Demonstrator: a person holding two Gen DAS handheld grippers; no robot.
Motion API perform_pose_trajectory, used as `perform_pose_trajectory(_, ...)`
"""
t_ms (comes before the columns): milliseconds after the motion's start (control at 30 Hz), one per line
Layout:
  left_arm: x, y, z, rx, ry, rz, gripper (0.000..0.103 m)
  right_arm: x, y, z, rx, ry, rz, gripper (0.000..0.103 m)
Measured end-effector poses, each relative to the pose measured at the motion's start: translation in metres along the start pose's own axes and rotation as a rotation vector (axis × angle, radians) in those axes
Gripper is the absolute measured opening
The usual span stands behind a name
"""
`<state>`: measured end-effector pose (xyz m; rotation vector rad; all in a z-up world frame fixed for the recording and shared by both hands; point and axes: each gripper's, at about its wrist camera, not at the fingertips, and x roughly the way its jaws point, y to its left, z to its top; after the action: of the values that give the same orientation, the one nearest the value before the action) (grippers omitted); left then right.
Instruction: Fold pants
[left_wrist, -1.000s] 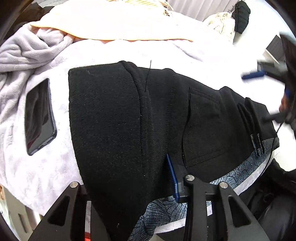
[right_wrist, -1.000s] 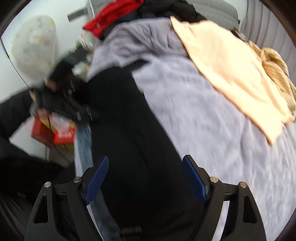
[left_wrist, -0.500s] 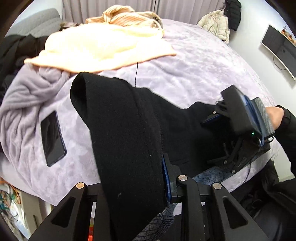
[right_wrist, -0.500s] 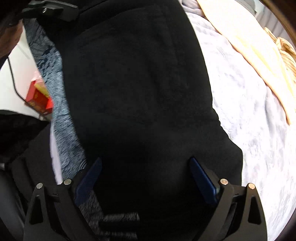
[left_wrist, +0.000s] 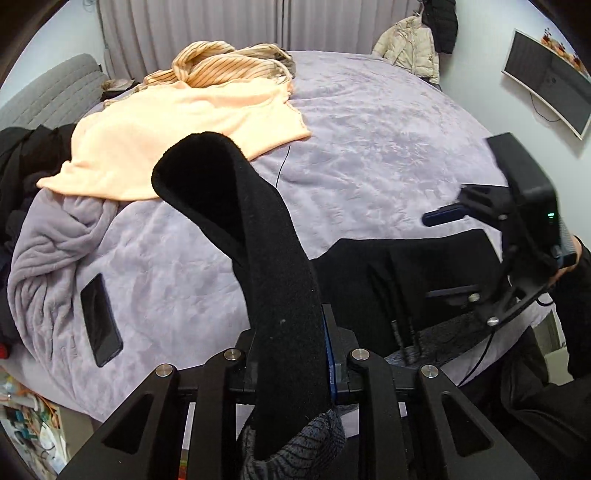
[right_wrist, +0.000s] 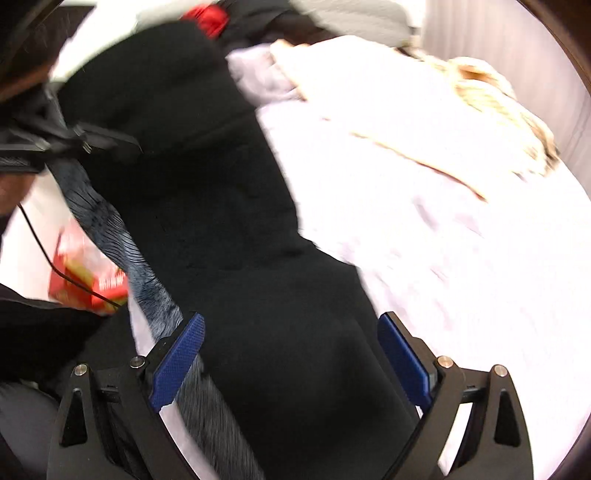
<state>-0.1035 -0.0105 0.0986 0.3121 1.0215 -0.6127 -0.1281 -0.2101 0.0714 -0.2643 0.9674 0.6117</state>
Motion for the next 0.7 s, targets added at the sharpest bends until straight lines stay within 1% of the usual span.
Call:
perform_pose_trajectory(67,-0.005,-0.019,0.008,0.020,-0.005,-0.016,0.024,-0.023,-0.006,-0.020,0.043,-0.028,-0.038,0.096)
perform_pose_trajectory(133,-0.005,-0.041,0.016,0.057,-0.009,-0.033,0.024,-0.037,-0.008,-0.041,0.078,-0.030,-0.070,0.096)
perform_pose_trajectory(233,-0.004,-0.085,0.026,0.135,-0.011,-0.054,0.023,-0.045,-0.013,-0.072,0.110,-0.001,-0.135,0.096)
perform_pose_trajectory(300,0.002,-0.116,0.033,0.182,-0.006,-0.071,0.023,-0.045,-0.017,-0.089,0.149,0.021,-0.162,0.096)
perform_pose_trajectory(333,0.006,-0.130,0.035,0.199,0.002,-0.081,0.023,-0.048,-0.014,-0.090,0.174,0.029,-0.168,0.096)
perform_pose_trajectory(400,0.021,-0.160,0.040,0.234,0.028,-0.100,0.023,-0.068,-0.027,-0.111,0.225,0.037,-0.177,0.096)
perform_pose_trajectory(467,0.038,-0.188,0.043,0.265,0.056,-0.110,0.023,-0.077,-0.033,-0.129,0.264,0.039,-0.193,0.096)
perform_pose_trajectory(500,0.050,-0.205,0.043,0.287,0.073,-0.112,0.023,-0.077,-0.014,-0.140,0.281,0.036,-0.198,0.096)
perform_pose_trajectory(567,0.074,-0.232,0.041,0.318,0.110,-0.119,0.023,-0.080,-0.016,-0.157,0.308,0.029,-0.203,0.096)
perform_pose_trajectory(600,0.086,-0.242,0.039,0.329,0.131,-0.124,0.023,-0.073,-0.021,-0.168,0.316,0.028,-0.203,0.096)
perform_pose_trajectory(633,0.102,-0.252,0.036,0.331,0.161,-0.130,0.023,-0.074,-0.020,-0.177,0.326,0.027,-0.203,0.096)
perform_pose_trajectory(700,0.128,-0.267,0.031,0.339,0.208,-0.115,0.023,-0.075,-0.019,-0.187,0.348,0.021,-0.198,0.096)
